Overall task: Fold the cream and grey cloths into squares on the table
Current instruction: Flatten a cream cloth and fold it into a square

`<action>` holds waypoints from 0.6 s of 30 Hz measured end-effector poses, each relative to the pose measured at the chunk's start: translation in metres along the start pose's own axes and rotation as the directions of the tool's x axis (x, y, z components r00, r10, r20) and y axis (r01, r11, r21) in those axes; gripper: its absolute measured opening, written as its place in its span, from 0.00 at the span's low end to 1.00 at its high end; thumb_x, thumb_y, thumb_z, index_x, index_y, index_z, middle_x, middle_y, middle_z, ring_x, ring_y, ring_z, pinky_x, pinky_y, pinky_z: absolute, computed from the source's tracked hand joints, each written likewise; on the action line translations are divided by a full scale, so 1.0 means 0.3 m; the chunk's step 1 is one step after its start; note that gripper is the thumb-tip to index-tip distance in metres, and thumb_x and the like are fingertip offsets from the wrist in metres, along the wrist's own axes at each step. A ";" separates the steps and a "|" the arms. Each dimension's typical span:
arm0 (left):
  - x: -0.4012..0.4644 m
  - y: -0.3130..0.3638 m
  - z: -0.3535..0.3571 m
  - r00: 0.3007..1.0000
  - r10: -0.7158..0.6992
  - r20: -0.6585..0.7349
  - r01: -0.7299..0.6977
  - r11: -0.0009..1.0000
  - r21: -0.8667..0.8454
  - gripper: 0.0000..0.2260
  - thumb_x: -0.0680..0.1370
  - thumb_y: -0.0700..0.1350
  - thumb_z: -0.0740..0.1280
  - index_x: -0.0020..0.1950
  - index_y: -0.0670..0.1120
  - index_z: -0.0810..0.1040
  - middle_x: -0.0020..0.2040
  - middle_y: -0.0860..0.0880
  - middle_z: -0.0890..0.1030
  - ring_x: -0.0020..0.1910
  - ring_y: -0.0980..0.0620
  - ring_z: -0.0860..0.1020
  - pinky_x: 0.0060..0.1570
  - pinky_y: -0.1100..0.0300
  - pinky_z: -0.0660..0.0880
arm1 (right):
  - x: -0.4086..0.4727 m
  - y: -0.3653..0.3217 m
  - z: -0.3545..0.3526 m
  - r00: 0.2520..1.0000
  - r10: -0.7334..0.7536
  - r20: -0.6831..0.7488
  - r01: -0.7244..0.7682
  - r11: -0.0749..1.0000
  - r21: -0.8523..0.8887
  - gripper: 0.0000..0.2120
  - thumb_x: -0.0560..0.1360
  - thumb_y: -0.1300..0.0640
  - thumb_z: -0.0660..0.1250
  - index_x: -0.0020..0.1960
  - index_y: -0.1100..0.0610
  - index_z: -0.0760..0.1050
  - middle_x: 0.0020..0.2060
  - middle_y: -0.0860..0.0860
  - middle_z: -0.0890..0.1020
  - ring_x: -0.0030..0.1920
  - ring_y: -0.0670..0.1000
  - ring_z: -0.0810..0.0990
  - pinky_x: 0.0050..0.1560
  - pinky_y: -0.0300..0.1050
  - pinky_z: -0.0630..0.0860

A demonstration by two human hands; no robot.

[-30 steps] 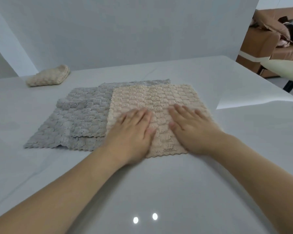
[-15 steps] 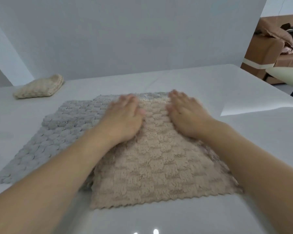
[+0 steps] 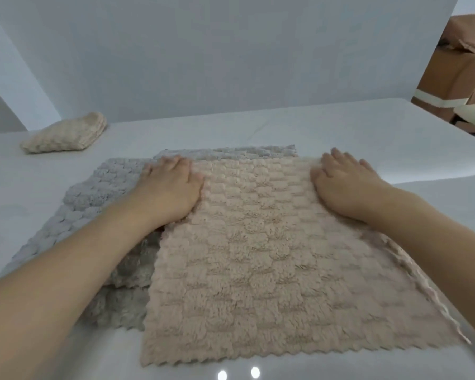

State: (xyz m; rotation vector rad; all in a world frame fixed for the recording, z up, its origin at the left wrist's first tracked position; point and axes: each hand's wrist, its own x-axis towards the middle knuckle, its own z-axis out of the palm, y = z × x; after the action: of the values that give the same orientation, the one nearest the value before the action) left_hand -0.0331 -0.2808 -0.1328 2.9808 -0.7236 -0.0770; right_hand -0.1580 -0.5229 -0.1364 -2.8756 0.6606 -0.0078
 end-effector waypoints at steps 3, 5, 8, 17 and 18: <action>-0.112 0.106 0.022 0.976 0.217 -0.013 -0.217 0.976 -0.019 0.27 0.83 0.58 0.41 0.81 0.50 0.43 0.80 0.54 0.41 0.78 0.53 0.39 0.77 0.50 0.39 | -0.098 -0.081 0.041 0.978 -0.207 0.035 0.207 0.978 0.004 0.28 0.83 0.45 0.40 0.79 0.56 0.41 0.78 0.51 0.42 0.78 0.50 0.42 0.77 0.51 0.41; -0.157 0.132 0.051 0.959 0.274 0.077 -0.276 0.961 0.014 0.27 0.82 0.59 0.40 0.80 0.53 0.40 0.79 0.56 0.39 0.78 0.57 0.38 0.77 0.53 0.38 | -0.114 -0.078 0.057 0.958 -0.265 0.105 0.269 0.963 -0.022 0.28 0.82 0.43 0.38 0.79 0.53 0.40 0.78 0.49 0.41 0.78 0.49 0.40 0.76 0.49 0.39; -0.139 0.081 0.028 0.999 0.051 -0.002 -0.051 0.997 0.055 0.28 0.83 0.59 0.40 0.81 0.48 0.42 0.81 0.50 0.41 0.79 0.51 0.40 0.77 0.50 0.39 | -0.085 -0.020 -0.010 0.999 -0.038 0.034 0.041 0.996 -0.083 0.30 0.82 0.43 0.39 0.79 0.58 0.42 0.79 0.55 0.43 0.78 0.52 0.42 0.77 0.53 0.42; -0.305 -0.001 0.011 1.000 0.025 0.000 -0.025 0.998 0.064 0.30 0.81 0.61 0.37 0.80 0.50 0.39 0.80 0.50 0.39 0.79 0.51 0.39 0.77 0.50 0.38 | -0.238 -0.037 0.020 0.997 -0.055 0.050 0.056 0.998 -0.010 0.30 0.82 0.43 0.38 0.79 0.57 0.39 0.78 0.53 0.40 0.78 0.51 0.39 0.77 0.51 0.40; -0.328 0.025 0.012 0.997 0.076 -0.030 -0.075 0.997 0.034 0.30 0.81 0.61 0.37 0.80 0.49 0.39 0.80 0.50 0.38 0.78 0.51 0.38 0.77 0.51 0.38 | -0.265 -0.051 0.023 0.994 -0.103 0.045 0.103 0.995 0.012 0.30 0.82 0.43 0.37 0.79 0.56 0.38 0.78 0.52 0.38 0.77 0.50 0.38 0.76 0.50 0.39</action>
State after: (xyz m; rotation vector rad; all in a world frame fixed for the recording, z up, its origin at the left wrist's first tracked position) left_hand -0.1241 -0.2423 -0.1328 2.9746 -0.8414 -0.0146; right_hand -0.2227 -0.4738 -0.1374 -2.8879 0.5017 0.0392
